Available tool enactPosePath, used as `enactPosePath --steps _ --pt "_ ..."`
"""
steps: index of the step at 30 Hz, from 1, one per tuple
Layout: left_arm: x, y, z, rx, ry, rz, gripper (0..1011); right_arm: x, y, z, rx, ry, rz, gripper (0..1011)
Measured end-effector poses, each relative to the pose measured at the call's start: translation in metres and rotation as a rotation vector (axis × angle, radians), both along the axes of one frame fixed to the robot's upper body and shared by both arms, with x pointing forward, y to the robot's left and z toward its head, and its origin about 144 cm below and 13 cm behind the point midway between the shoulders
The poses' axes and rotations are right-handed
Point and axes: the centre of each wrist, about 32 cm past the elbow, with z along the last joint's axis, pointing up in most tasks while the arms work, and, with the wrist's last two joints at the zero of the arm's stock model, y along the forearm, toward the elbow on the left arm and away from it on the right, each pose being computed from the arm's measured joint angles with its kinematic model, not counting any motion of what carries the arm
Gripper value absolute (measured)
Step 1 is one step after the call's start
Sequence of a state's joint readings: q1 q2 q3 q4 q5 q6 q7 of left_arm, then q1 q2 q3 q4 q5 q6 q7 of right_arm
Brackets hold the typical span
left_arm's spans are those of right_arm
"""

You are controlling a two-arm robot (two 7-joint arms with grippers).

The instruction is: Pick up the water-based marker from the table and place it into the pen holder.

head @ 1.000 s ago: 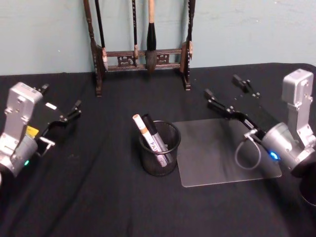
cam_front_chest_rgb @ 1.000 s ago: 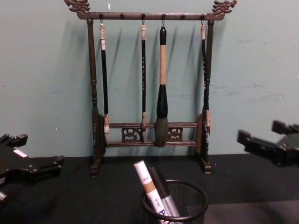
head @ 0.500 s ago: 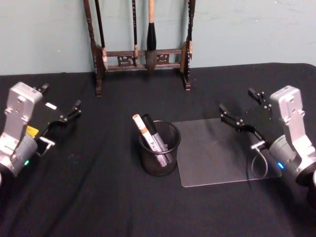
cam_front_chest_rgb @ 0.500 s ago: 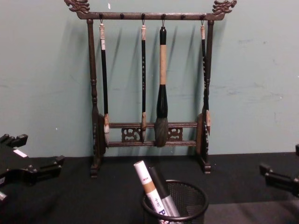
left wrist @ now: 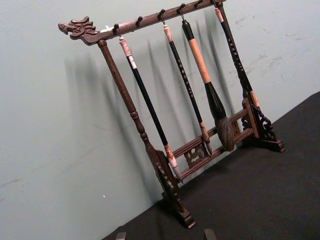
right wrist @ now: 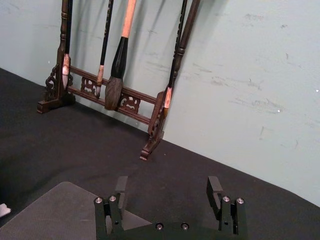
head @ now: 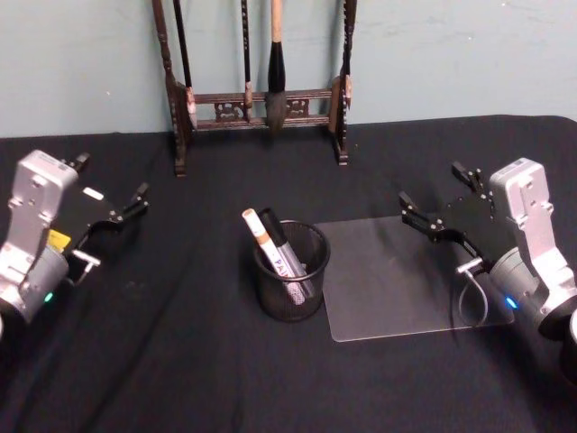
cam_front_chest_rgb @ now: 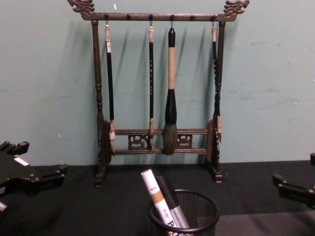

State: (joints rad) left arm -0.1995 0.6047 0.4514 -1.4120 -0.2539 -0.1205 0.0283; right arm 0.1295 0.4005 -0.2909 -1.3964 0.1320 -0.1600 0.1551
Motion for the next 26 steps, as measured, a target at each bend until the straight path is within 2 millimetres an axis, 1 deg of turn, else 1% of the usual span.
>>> enactPosePath --steps 26 --pt "0.0 0.0 0.0001 0.0 0.0 0.0 1001 0.0001 -0.0003 0.0009 0.006 -0.002 0.001 1000"
